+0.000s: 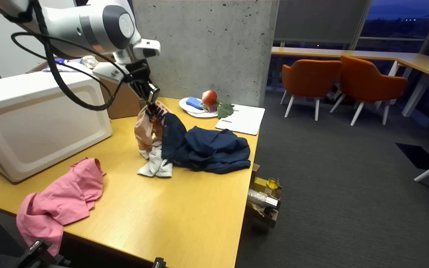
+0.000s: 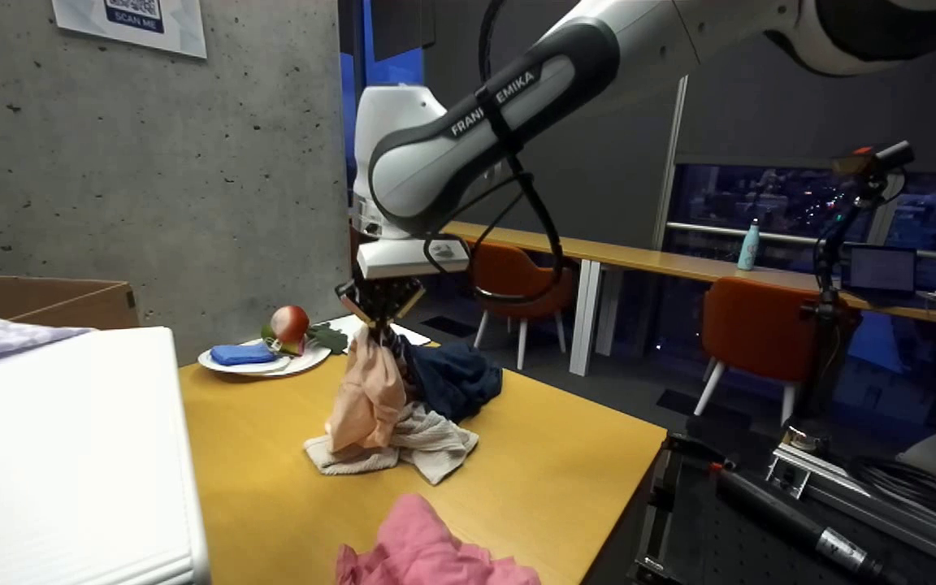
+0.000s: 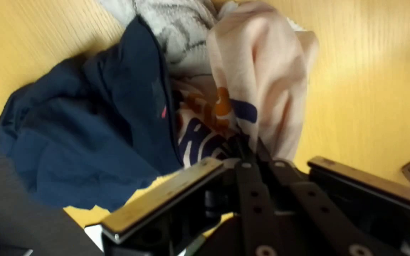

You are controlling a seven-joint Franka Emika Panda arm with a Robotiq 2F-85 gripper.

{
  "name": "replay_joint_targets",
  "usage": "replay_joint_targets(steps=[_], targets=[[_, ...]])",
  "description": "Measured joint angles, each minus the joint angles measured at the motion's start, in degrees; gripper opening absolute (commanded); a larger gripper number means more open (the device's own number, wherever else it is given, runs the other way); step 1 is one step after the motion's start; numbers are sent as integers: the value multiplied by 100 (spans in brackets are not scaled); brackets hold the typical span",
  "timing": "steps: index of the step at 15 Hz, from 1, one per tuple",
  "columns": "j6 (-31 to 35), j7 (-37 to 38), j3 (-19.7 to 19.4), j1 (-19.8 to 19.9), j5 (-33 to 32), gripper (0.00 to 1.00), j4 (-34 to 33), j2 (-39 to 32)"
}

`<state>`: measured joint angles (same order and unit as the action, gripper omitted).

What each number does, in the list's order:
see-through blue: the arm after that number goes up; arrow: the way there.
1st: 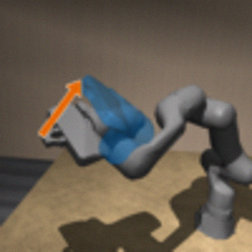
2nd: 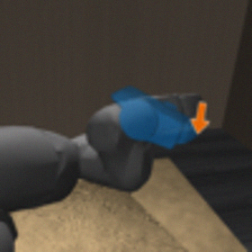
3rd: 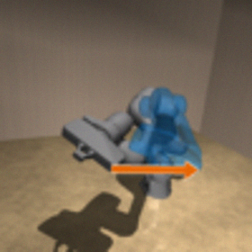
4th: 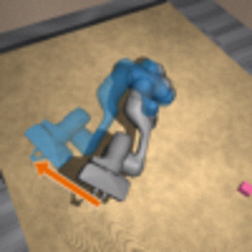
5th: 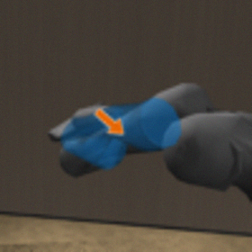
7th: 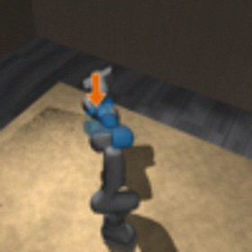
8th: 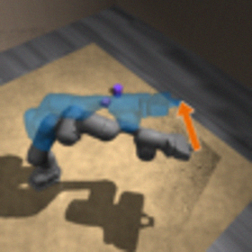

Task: Pick up the pink shirt and move it to the bottom left side of the table, pick up the dark blue shirt and move it to the top right side on the table, pick up the peach shirt and move it to the top left side of the table, pick up the white towel and move it to the bottom right side of the table

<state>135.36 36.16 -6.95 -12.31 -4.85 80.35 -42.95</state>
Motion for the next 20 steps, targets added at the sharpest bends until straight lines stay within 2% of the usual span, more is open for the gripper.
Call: replay_joint_targets(steps=[4, 11, 16, 20], targets=[[-731, -69, 65, 15, 12, 1, -1064, -45], [-1516, -97, 562, -140, 34, 1, -2545, -412], [-1731, -100, 808, -409, 38, 1, -3146, -673], [-1731, -123, 935, -422, 40, 1, -3187, -796]])
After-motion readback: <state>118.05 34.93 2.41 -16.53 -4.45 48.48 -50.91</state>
